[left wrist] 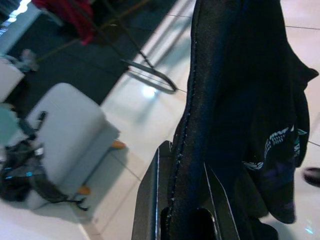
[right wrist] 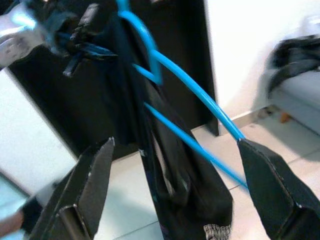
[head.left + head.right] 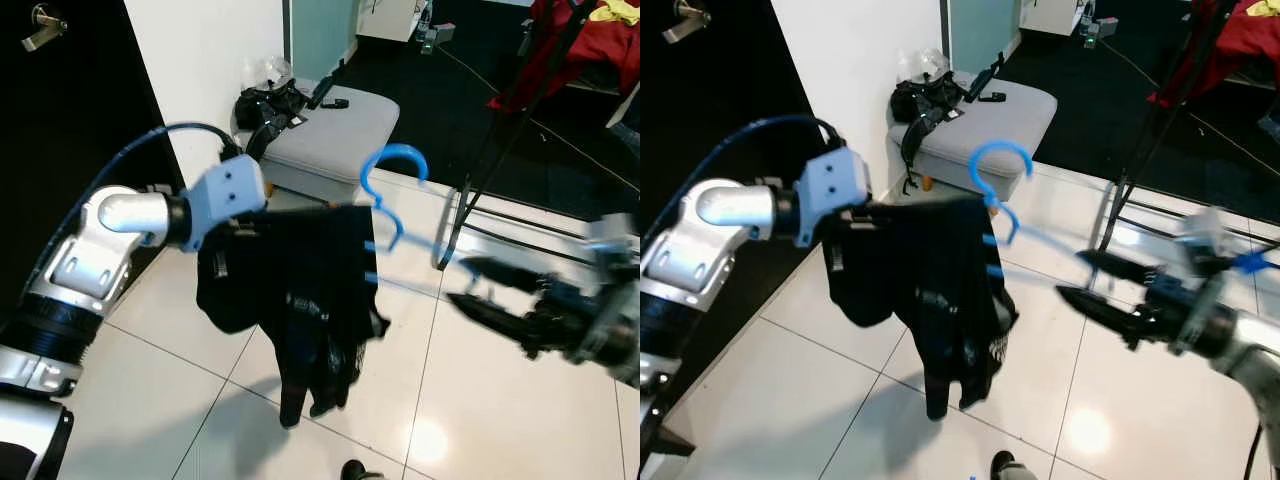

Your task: Hang hanger

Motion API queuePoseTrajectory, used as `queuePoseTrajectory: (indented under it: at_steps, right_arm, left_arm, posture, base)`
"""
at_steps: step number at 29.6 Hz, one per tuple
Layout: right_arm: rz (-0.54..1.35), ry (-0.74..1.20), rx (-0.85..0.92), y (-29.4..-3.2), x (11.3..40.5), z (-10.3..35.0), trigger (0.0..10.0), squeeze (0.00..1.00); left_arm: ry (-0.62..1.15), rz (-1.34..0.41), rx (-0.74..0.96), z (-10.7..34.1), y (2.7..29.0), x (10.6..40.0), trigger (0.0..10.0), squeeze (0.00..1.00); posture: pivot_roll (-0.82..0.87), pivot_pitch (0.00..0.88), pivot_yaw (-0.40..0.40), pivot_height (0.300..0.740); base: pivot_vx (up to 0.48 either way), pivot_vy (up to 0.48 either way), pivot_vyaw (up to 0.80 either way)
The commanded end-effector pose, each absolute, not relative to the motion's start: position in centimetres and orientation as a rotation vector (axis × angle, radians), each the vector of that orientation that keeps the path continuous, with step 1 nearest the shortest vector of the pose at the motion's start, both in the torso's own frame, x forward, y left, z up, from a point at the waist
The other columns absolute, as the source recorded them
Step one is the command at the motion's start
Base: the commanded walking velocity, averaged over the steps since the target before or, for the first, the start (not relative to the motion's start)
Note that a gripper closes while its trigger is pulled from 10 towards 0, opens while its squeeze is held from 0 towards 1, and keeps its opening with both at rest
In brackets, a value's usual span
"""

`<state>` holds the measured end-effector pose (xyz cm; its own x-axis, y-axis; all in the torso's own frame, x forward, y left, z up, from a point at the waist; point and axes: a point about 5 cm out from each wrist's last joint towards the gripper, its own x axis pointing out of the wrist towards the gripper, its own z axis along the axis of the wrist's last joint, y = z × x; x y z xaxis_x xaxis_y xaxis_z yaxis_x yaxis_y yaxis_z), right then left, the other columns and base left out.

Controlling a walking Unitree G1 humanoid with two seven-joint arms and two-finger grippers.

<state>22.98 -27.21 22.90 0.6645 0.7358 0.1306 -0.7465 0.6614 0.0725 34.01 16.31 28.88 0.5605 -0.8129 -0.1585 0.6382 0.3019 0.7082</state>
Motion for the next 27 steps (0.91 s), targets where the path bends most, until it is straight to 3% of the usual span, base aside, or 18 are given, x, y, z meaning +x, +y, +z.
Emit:
queuePoseTrajectory:
  at_steps: [1, 11, 12, 13, 14, 15, 16, 20, 21, 27]
  right_arm:
    - [0.796, -0.168, 0.221, -28.5, 21.6, 23.1, 10.0, 1.00]
    - [0.764, -0.112, 0.355, -28.5, 19.6, 19.7, 10.0, 1.00]
    - [0.755, -0.099, 0.370, -27.8, 19.8, 19.0, 10.0, 0.80]
    - [0.755, -0.099, 0.370, -27.8, 19.8, 19.0, 10.0, 0.80]
    - [0.747, -0.096, 0.381, -27.4, 20.0, 18.6, 10.0, 0.00]
    - [0.747, -0.096, 0.381, -27.4, 20.0, 18.6, 10.0, 0.00]
    - [0.738, -0.110, 0.410, -26.8, 20.5, 18.4, 10.0, 0.00]
    - [0.731, -0.123, 0.433, -26.6, 20.8, 18.4, 10.0, 0.00]
    - [0.737, -0.140, 0.459, -26.3, 21.1, 18.5, 10.0, 0.00]
    - [0.745, -0.191, 0.567, -26.2, 21.6, 19.4, 10.0, 0.00]
  left_arm:
    - [-0.332, -0.949, 0.792, 30.6, 16.9, 33.9, 0.0, 0.00]
    - [-0.497, -1.003, 0.717, 33.7, 16.3, 33.3, 0.0, 0.00]
    - [-0.542, -1.039, 0.693, 34.4, 15.8, 32.8, 0.0, 0.00]
    - [-0.542, -1.039, 0.693, 34.4, 15.8, 32.8, 0.0, 0.00]
    - [-0.573, -1.064, 0.676, 34.9, 15.6, 32.5, 0.5, 0.00]
    - [-0.573, -1.064, 0.676, 34.9, 15.6, 32.5, 0.5, 0.00]
    - [-0.623, -1.105, 0.655, 35.5, 15.2, 32.0, 8.5, 0.00]
    - [-0.653, -1.129, 0.643, 35.8, 14.9, 31.7, 8.5, 0.00]
    - [-0.677, -1.149, 0.640, 36.0, 14.8, 31.4, 10.0, 0.00]
    - [-0.741, -1.205, 0.632, 36.8, 14.2, 30.7, 10.0, 0.00]
  posture:
    - [-0.03, 0.173, 0.033, 0.740]
    - [-0.04, 0.170, 0.036, 0.740]
    - [-0.04, 0.170, 0.036, 0.740]
    - [-0.04, 0.170, 0.036, 0.740]
    - [-0.04, 0.170, 0.036, 0.740]
    - [-0.04, 0.170, 0.036, 0.740]
    - [-0.03, 0.166, 0.038, 0.740]
    - [-0.03, 0.165, 0.037, 0.740]
    - [-0.03, 0.168, 0.037, 0.740]
    - [-0.03, 0.170, 0.032, 0.740]
  base:
    - [0.000, 0.000, 0.00]
    - [0.000, 0.000, 0.00]
    - [0.000, 0.000, 0.00]
    - [0.000, 0.000, 0.00]
    - [0.000, 0.000, 0.00]
    - [0.000, 0.000, 0.00]
    - [0.000, 0.000, 0.00]
    - [0.000, 0.000, 0.00]
    - [0.000, 0.000, 0.00]
    - [0.000, 0.000, 0.00]
